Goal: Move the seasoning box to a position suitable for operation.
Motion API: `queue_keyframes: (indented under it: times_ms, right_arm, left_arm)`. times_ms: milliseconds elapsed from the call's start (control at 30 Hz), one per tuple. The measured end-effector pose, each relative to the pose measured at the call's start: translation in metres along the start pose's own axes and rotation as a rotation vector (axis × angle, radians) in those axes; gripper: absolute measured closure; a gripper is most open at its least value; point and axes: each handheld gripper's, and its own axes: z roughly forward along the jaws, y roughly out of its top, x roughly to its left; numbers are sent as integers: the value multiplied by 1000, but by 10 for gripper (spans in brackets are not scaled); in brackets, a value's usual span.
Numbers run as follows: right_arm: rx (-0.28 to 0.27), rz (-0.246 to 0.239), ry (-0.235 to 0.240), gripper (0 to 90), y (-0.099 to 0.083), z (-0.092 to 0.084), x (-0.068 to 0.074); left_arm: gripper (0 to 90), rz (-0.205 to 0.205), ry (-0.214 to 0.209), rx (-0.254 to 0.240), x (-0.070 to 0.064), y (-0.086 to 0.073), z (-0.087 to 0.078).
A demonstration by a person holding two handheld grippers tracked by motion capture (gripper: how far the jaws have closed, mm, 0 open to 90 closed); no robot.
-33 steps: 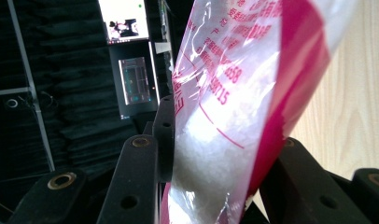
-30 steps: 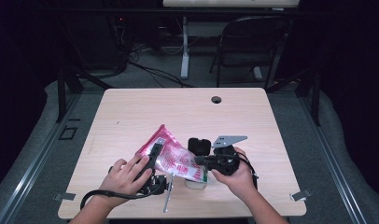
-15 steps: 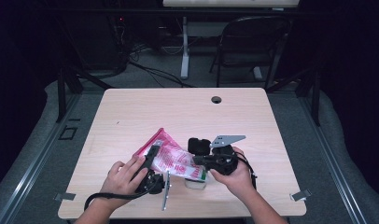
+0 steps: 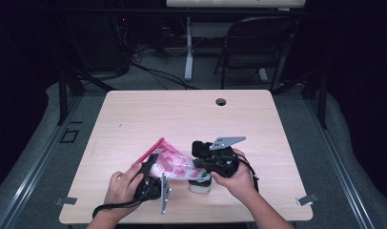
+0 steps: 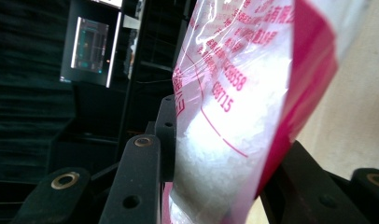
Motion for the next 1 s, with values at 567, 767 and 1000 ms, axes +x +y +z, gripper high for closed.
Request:
queue_keyframes:
  times_ms: [567,767,1000]
  right_arm:
    - [-13,1,10,892,5,0,3]
    - [-34,5,9,856,8,-4,3]
    - [-61,-4,1,805,11,-8,6]
  left_arm:
    - [692,-119,-74,-19,4,-6,1]
    - [692,-172,-104,-48,4,-7,2]
    - [693,-209,-132,-63,9,-10,2]
